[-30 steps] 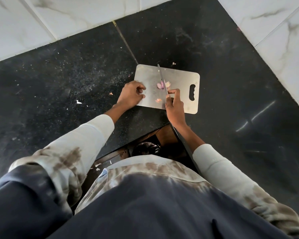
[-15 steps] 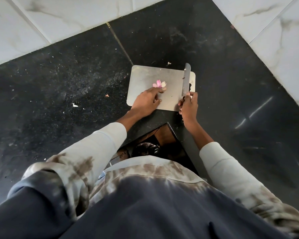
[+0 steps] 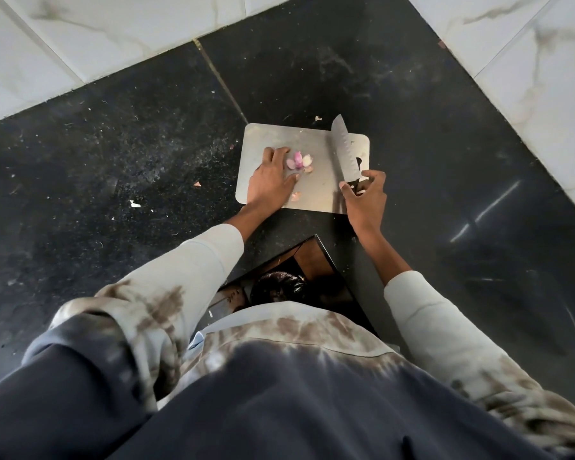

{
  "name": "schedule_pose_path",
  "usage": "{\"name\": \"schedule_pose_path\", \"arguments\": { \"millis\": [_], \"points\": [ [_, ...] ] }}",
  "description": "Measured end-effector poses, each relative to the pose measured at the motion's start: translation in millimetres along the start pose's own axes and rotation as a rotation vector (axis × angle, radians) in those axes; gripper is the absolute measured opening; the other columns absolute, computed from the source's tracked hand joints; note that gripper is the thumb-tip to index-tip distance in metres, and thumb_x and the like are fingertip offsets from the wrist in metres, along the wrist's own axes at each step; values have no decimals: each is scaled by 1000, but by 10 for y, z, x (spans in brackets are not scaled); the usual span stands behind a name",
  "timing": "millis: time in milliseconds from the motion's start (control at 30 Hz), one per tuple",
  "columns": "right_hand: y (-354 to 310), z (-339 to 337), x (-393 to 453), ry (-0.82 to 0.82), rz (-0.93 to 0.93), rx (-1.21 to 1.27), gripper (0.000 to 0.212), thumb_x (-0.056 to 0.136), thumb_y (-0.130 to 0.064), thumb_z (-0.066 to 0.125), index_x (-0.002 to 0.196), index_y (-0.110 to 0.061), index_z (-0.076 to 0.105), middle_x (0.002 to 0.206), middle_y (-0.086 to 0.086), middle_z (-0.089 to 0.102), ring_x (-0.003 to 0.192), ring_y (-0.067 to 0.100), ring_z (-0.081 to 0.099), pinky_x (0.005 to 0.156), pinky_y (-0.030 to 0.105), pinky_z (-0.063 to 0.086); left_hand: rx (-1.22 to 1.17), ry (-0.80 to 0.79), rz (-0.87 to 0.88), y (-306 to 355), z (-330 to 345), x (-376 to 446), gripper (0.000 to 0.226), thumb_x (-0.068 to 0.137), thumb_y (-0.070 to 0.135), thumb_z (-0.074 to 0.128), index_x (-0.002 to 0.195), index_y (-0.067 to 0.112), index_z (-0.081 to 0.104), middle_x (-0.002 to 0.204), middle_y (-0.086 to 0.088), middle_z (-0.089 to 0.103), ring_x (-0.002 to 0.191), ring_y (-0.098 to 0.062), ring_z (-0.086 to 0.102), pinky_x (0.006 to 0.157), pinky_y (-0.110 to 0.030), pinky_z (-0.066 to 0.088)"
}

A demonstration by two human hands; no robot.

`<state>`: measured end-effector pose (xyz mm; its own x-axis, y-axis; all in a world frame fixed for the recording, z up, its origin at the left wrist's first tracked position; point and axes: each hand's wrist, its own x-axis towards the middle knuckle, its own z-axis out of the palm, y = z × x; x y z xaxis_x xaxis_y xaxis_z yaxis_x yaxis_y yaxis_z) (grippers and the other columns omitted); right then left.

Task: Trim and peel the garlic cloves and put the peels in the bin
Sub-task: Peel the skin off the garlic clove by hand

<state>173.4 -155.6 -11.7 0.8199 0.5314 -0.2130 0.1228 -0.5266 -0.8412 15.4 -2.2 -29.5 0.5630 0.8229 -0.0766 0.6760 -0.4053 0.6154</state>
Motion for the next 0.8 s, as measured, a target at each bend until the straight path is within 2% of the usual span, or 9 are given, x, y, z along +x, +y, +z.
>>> {"name": "schedule_pose_path", "arguments": {
  "millis": [100, 200, 300, 467, 567, 700, 767, 800],
  "points": [
    [13, -114, 89, 50, -4, -84, 46, 91, -22, 81, 127, -17, 53, 105, 2, 72, 89, 13, 69, 74, 16, 52, -2, 21, -37, 62, 48, 81, 51, 99, 42, 72, 143, 22, 55, 141, -5, 50, 105, -30, 70, 90, -44, 62],
    [67, -201, 160, 112, 25, -116, 36, 91, -18, 81, 119, -14, 58, 110, 3, 71, 94, 13, 67, 87, 27, 59, -39, 45, -58, 101, 82, 120, 40, 98, 39, 74, 132, 21, 64, 135, -3, 54, 103, -28, 70, 86, -39, 60],
    [143, -253, 245, 188, 32, -151, 34, 88, -18, 83, 112, -15, 60, 115, 2, 65, 102, 16, 66, 96, 35, 59, -77, 59, -46, 103, 87, 135, 36, 98, 36, 76, 128, 18, 67, 134, -3, 57, 104, -25, 69, 87, -37, 60],
    [175, -264, 309, 225, 73, -140, 32, 87, -19, 83, 107, -17, 58, 112, 0, 65, 100, 17, 68, 95, 38, 61, -86, 53, -13, 85, 92, 106, 36, 98, 36, 75, 127, 17, 66, 134, -1, 58, 105, -21, 68, 85, -29, 56],
    [152, -234, 325, 236, 81, -135, 37, 84, -18, 83, 110, -20, 56, 113, -1, 66, 106, 21, 65, 96, 42, 59, -101, 45, -4, 58, 80, 98, 36, 98, 36, 76, 127, 18, 66, 133, 0, 58, 106, -19, 68, 85, -27, 53],
    [29, -137, 298, 318, 75, -312, 49, 87, -20, 81, 126, -13, 53, 132, 6, 57, 120, 26, 52, 100, 37, 49, -102, 47, -15, 3, 44, 129, 37, 98, 37, 75, 128, 18, 66, 132, 1, 60, 105, -17, 67, 88, -27, 54],
    [-69, -75, 268, 362, -25, -368, 42, 88, -21, 78, 123, -14, 55, 130, 7, 55, 119, 26, 51, 97, 32, 46, -107, 52, -9, -23, 22, 137, 36, 99, 38, 74, 128, 18, 67, 130, 1, 62, 104, -17, 66, 88, -28, 54],
    [-111, -30, 264, 334, -95, -357, 35, 90, -21, 75, 120, -15, 57, 128, 6, 56, 117, 24, 52, 95, 29, 45, -108, 55, -3, -36, 10, 138, 36, 99, 38, 73, 128, 17, 67, 130, 1, 63, 104, -17, 67, 88, -29, 54]
  ]
}}
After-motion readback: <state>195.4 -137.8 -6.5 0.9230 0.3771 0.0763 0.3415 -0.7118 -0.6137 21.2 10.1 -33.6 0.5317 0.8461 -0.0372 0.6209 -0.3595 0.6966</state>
